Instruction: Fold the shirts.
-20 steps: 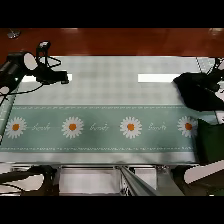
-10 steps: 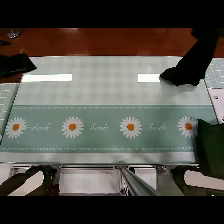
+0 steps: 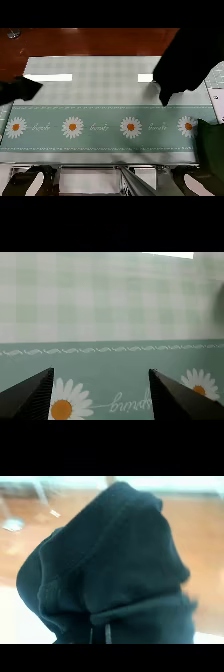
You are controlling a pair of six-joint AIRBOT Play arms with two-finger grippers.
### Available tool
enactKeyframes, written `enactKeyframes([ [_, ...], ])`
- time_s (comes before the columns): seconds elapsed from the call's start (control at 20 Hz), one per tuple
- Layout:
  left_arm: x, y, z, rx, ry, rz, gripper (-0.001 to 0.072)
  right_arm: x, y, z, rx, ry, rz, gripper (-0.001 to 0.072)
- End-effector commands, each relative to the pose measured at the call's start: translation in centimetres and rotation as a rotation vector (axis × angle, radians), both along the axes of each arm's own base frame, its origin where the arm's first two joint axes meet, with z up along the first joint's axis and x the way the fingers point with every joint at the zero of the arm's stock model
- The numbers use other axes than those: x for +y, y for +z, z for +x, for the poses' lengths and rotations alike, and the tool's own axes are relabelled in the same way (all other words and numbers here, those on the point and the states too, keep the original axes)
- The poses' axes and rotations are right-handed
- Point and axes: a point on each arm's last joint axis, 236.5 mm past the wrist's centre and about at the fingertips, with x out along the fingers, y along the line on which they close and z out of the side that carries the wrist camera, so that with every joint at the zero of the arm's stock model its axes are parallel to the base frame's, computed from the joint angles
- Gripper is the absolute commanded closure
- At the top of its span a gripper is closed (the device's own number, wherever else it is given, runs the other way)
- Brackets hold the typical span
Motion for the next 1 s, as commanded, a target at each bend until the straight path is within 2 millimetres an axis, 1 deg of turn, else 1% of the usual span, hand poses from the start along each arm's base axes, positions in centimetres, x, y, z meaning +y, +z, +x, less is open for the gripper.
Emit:
enactKeyframes([
  [0.0,-3.1,-3.4,-2.0,0.055,-0.056,-0.116,0.0006,5.5,3.0,-4.5,-0.106,0.171,0.018,0.0682],
  [0.1,-3.4,-4.8,-1.5,0.063,-0.040,-0.139,0.0006,8.7,2.9,-5.9,-0.112,0.266,0.008,0.0682],
  [0.2,-3.1,-5.6,-1.1,0.061,-0.022,-0.143,0.0006,10.8,2.7,-6.7,-0.116,0.318,-0.004,0.0682],
  [0.25,-3.1,-5.7,-1.0,0.060,-0.019,-0.143,0.0006,11.6,1.8,-6.9,-0.083,0.339,-0.010,0.0682],
  [0.3,-3.1,-5.7,-1.0,0.058,-0.018,-0.143,0.0006,12.5,0.3,-7.1,-0.024,0.366,-0.026,0.0682],
  [0.35,-3.1,-5.6,-0.9,0.054,-0.017,-0.142,0.0006,13.3,-1.5,-7.2,0.038,0.393,-0.047,0.0682],
  [0.4,-3.0,-5.5,-0.8,0.047,-0.016,-0.141,0.0006,14.3,-3.7,-7.1,0.106,0.417,-0.073,0.0682],
  [0.45,-2.9,-5.4,-0.6,0.037,-0.010,-0.142,0.0006,15.2,-6.1,-6.9,0.172,0.437,-0.091,0.0682],
  [0.55,-2.6,-5.1,0.0,0.010,0.005,-0.136,0.0006,17.5,-12.2,-6.5,0.307,0.471,-0.121,0.0682],
  [0.6,-1.8,-4.8,0.7,-0.035,0.014,-0.094,0.0006,18.7,-16.3,-6.3,0.397,0.472,-0.126,0.0681],
  [0.65,-0.2,-4.4,1.7,-0.096,0.033,-0.012,0.0006,20.0,-20.7,-6.2,0.491,0.463,-0.100,0.0681],
  [0.7,1.2,-3.9,2.5,-0.132,0.068,0.033,0.0006,21.5,-24.8,-6.3,0.563,0.462,-0.071,0.0681],
  [0.75,1.9,-3.6,2.7,-0.144,0.092,0.032,0.0006,22.9,-28.9,-6.7,0.639,0.457,-0.034,0.0681],
  [0.8,2.0,-3.6,2.7,-0.140,0.102,0.016,0.0006,24.3,-33.1,-7.3,0.741,0.444,0.012,0.0681],
  [0.85,1.7,-3.7,2.7,-0.132,0.099,0.002,0.0006,25.5,-36.5,-8.2,0.833,0.442,0.035,0.0680],
  [0.9,1.2,-4.0,2.4,-0.117,0.089,-0.018,0.0007,26.7,-39.5,-9.2,0.923,0.454,0.036,0.0680],
  [0.95,0.8,-4.4,2.2,-0.101,0.078,-0.025,0.0007,28.0,-41.5,-9.8,0.980,0.477,0.040,0.0672],
])
